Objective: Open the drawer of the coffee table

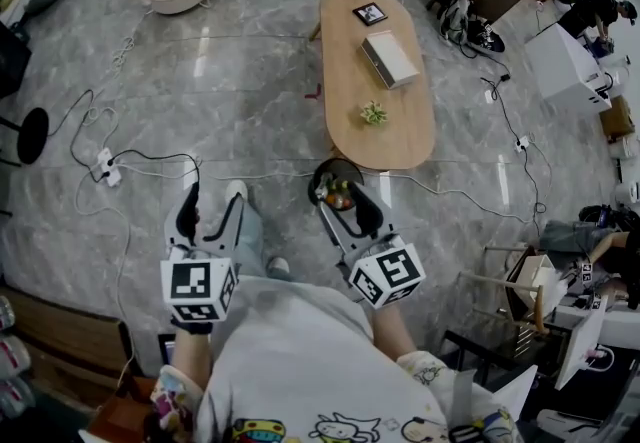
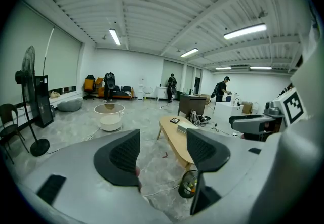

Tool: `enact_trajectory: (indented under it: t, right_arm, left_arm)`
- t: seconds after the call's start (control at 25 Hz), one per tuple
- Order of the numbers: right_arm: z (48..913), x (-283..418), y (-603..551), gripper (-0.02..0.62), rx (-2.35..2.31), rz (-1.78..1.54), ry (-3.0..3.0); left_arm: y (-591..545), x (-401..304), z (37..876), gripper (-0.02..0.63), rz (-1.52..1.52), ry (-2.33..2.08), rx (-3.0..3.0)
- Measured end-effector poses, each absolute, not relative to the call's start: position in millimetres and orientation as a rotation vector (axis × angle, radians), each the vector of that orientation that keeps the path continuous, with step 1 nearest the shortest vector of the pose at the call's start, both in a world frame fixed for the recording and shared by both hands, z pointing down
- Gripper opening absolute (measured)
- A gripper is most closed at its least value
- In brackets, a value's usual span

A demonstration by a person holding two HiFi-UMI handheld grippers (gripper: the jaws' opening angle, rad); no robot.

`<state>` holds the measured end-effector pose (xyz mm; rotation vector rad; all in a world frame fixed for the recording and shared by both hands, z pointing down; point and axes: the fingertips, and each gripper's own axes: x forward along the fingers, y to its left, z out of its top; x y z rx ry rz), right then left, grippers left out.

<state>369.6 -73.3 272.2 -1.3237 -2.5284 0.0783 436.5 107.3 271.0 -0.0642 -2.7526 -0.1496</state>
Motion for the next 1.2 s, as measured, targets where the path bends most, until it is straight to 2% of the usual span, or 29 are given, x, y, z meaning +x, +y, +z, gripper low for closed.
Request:
enact_trajectory:
  t: [0.68,0.88,1.2]
  right_arm:
    - [248,176,87,0.206,-1.255,0.016,-2.599]
    - [250,149,117,0.206,-1.198,0.022,-2.601]
    - [264,144,135,0.206,-1.091,0.017,-2.588]
  left_arm:
    - [280,242,252,0.268,-0.114,-2.768,0.026]
    - [314,213,251,0.268,-0.109,-2.767,0.054]
    - [344,201,266,0.268,-0.155,-2.746,0.095]
